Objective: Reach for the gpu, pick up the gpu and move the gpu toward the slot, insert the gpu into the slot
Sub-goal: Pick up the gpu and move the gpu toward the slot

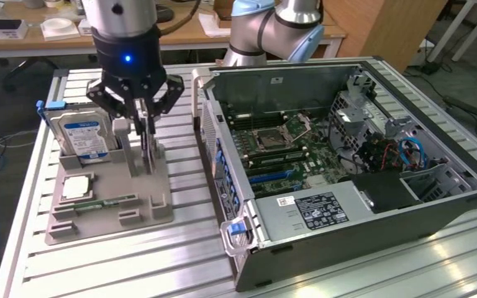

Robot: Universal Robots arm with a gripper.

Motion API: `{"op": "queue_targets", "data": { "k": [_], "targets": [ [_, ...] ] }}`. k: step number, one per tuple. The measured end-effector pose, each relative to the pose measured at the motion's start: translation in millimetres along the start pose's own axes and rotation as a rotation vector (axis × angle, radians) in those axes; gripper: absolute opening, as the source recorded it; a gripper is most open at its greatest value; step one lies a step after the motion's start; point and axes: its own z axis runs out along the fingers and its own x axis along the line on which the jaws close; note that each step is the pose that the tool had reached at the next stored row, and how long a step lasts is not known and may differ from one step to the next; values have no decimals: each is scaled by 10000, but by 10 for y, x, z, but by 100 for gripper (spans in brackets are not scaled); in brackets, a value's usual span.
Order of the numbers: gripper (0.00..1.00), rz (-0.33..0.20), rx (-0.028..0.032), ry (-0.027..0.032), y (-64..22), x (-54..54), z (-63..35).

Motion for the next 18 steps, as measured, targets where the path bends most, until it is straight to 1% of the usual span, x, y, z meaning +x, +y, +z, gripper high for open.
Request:
{"op": "queue_targets", "data": {
  "k": [16, 17, 18],
  "targets": [
    [26, 24, 2, -3, 30, -8, -725],
    [26, 29, 2, -1, 31, -11, -763],
    [26, 33, 0, -3, 32, -25, -773]
  ]
}}
